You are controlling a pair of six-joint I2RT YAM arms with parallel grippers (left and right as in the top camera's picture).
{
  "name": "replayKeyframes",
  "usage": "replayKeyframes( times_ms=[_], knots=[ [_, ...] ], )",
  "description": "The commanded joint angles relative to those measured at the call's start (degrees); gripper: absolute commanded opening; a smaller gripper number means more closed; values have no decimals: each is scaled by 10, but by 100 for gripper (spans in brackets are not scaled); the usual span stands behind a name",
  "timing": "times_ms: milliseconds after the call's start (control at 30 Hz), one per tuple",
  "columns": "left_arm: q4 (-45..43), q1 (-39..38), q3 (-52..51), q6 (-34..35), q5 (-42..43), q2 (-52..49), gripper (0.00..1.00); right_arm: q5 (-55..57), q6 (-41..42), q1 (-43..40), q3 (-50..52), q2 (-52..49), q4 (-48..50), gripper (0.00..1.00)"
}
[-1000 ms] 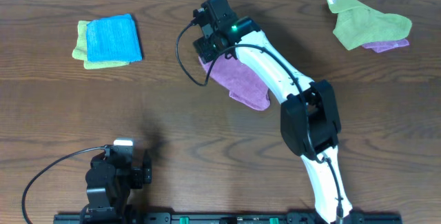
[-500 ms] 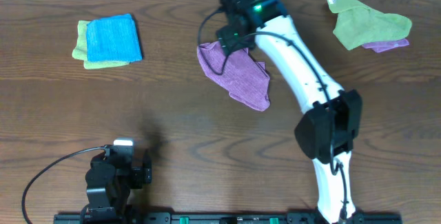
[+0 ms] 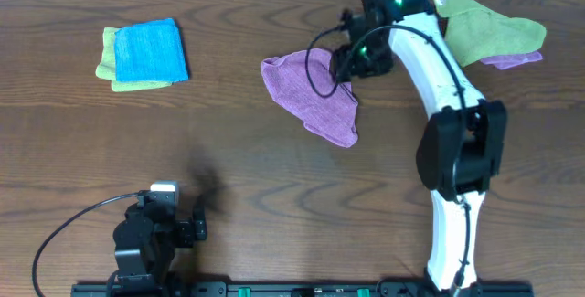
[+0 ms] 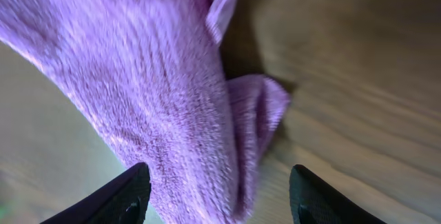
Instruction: Fold the cloth
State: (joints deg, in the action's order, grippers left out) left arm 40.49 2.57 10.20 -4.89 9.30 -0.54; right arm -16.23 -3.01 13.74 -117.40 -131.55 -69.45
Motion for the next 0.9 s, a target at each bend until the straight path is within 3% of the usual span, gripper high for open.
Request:
replayKeyframes(
  times_ms=[0, 100, 167, 267, 300, 400, 600, 867],
  knots=[
    [0, -1, -7, 5, 10, 3, 95, -42, -28, 4, 26, -16, -1, 65],
    [0, -1, -7, 5, 10, 3, 95, -42, -29, 6, 58, -17, 8, 62],
    [0, -1, -7, 5, 10, 3, 95, -42, -29, 6, 74, -17, 17, 52],
    [0, -1, -7, 5, 10, 3, 95, -42, -29, 6, 83, -17, 22, 17],
    [0, -1, -7, 5, 10, 3, 95, -42, -29, 6, 83, -17, 22, 2],
    [0, -1, -7, 5, 10, 3, 95, -21, -5, 5, 83, -12, 20, 1],
    [0, -1, -7, 5, 10, 3, 95, 162, 59, 3, 63, 29, 40, 1],
    [0, -1, -7, 31, 10, 3, 95, 252, 101, -1, 30, 44, 76, 5]
  ],
)
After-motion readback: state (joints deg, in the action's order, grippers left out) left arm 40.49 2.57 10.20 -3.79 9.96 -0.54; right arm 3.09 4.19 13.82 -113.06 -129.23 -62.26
